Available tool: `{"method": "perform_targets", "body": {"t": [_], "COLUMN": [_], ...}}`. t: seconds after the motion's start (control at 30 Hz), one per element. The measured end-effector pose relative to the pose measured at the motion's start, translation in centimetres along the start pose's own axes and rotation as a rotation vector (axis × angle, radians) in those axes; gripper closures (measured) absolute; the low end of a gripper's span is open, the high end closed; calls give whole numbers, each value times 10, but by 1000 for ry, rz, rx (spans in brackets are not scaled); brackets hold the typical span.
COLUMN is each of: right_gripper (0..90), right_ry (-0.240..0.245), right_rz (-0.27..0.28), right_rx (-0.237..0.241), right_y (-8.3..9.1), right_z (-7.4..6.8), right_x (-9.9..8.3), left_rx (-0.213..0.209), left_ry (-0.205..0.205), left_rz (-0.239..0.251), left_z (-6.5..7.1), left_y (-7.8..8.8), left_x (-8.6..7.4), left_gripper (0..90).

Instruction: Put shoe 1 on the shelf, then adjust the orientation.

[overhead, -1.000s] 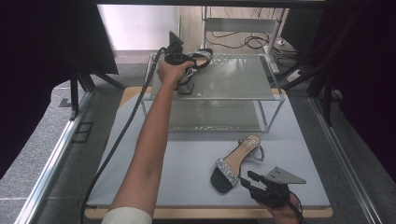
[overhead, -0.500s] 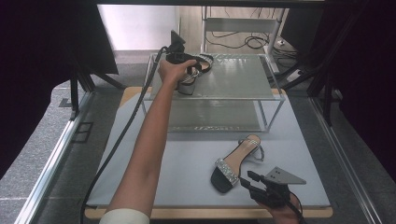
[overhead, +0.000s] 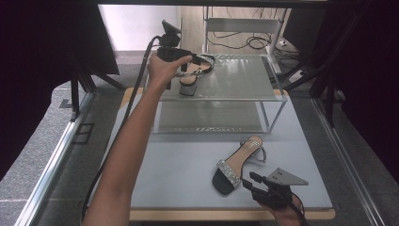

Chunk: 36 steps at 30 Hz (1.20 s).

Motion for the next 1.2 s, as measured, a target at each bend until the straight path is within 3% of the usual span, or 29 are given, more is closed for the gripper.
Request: {"method": "perform_targets", "body": {"t": [0.1, 0.2, 0.23, 0.33, 0.37, 0.4, 0.5, 0.67, 0.9, 1.03, 1.07, 1.2], "right_gripper": [580, 579, 578, 578, 578, 578, 579, 576, 577, 577, 577, 577], "right_ry": [-3, -5, -9, -20, -26, -26, -33, -29, -49, -63, -63, -86], "right_rz": [1, 2, 7, 6, 12, 12, 15, 37, 38, 37, 37, 40], "right_rx": [1, 2, -3, -6, -10, -10, -14, -9, -21, -36, -36, -48], "right_y": [0, 0, 1, 2, 2, 2, 4, 7, 8, 9, 9, 12], "right_z": [1, 1, 4, 6, 9, 9, 12, 16, 25, 34, 34, 43], "right_x": [0, 0, 0, 0, 0, 0, 0, 2, 2, -1, -1, -3], "left_rx": [-39, -65, -95, -96, -103, -103, -90, -116, -136, -140, -140, -148], "left_ry": [-52, -70, -72, -82, -102, -102, -146, -243, -282, -311, -311, -345], "left_rz": [8, 16, 8, 2, 7, 7, 20, 31, 9, -54, -54, -126], "left_z": [12, 16, 18, 18, 19, 19, 18, 17, 21, 29, 29, 37], "left_y": [19, 30, 38, 43, 48, 48, 53, 55, 42, 14, 14, -15], "left_x": [-18, -32, -46, -57, -71, -71, -91, -117, -156, -191, -191, -218], "left_gripper": [274, 294, 308, 323, 335, 345, 371, 357, 359, 365, 368, 372]}}
Point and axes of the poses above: each handheld gripper's, and its own axes: y roughly backward along the jaws, x roughly out of its top, z roughly to its right, the point moved 5 cm from there along -y, roughly forward along the jaws, and after that the axes turned 8 degrees about -z, right-handed, at the moved point
